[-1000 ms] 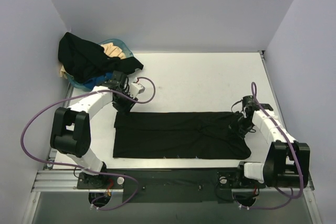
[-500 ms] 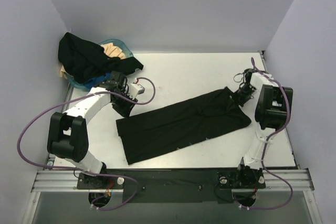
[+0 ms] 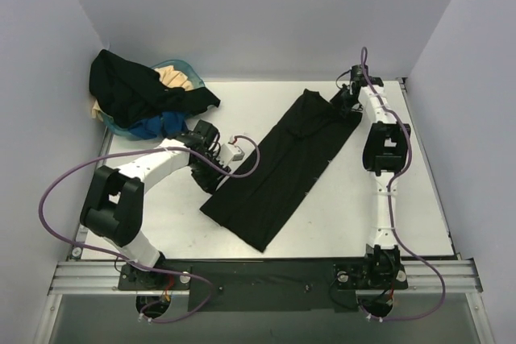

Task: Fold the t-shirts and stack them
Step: Rotate the tshirt 90 degrees, then grab the bottom of the folded rectangular tshirt with both arms

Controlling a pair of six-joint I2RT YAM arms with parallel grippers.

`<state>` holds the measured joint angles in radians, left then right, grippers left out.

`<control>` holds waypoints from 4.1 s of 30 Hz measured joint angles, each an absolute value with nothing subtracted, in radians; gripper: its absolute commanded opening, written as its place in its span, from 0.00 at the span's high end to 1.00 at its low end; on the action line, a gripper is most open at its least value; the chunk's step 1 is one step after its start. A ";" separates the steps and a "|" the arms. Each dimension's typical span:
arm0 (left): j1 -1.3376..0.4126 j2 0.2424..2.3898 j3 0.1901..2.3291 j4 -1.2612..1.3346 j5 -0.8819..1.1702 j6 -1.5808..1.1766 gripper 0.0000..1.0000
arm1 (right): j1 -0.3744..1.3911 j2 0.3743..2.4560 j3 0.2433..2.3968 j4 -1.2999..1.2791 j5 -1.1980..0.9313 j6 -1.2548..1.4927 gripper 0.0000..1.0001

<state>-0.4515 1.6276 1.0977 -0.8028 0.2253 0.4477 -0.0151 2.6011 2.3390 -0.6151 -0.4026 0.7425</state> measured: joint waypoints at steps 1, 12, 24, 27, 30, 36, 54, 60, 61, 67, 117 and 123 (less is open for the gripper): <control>-0.451 1.633 1.095 -0.800 0.220 0.448 0.55 | -0.015 2.592 2.325 -0.598 -0.408 0.743 0.84; -0.474 1.682 1.008 -0.743 0.176 0.474 0.59 | -0.096 2.239 2.112 -0.405 -0.457 0.696 0.75; -0.783 1.658 0.973 -0.737 0.329 0.494 0.60 | -0.244 2.207 1.748 -0.397 -0.423 0.761 0.67; -0.830 1.658 0.976 -0.760 0.392 0.494 0.59 | -0.246 2.320 1.803 -0.427 -0.471 0.791 0.67; -0.822 1.658 0.992 -0.798 0.401 0.499 0.57 | -0.234 2.361 1.878 -0.425 -0.472 0.819 0.67; -0.764 1.631 1.001 -0.880 0.383 0.503 0.56 | -0.193 2.477 2.032 -0.389 -0.514 0.878 1.00; -0.723 1.276 0.906 -0.853 0.307 0.735 0.53 | -0.128 2.652 2.246 -0.121 -0.550 1.129 0.41; -0.791 1.269 0.817 -0.738 0.448 0.958 0.48 | -0.146 2.353 1.965 -0.299 -0.482 0.911 0.39; -0.799 1.268 0.804 -0.722 0.470 1.000 0.44 | -0.150 2.250 1.860 -0.326 -0.460 0.860 0.39; -0.886 1.268 0.716 -0.545 0.541 1.195 0.41 | -0.101 1.671 1.349 -0.448 -0.381 0.659 0.41; -0.998 1.314 0.841 -0.522 0.451 0.979 1.00 | 0.429 1.121 0.690 -0.773 -0.496 0.719 1.00; -0.816 1.559 1.171 -0.575 0.487 0.874 1.00 | 0.275 1.314 0.923 -0.789 -0.488 0.594 1.00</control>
<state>-0.8162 1.5589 1.1706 -0.5755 0.4870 0.8738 0.2749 1.3136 0.9230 -0.7887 -0.4877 0.5941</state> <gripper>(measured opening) 0.029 0.012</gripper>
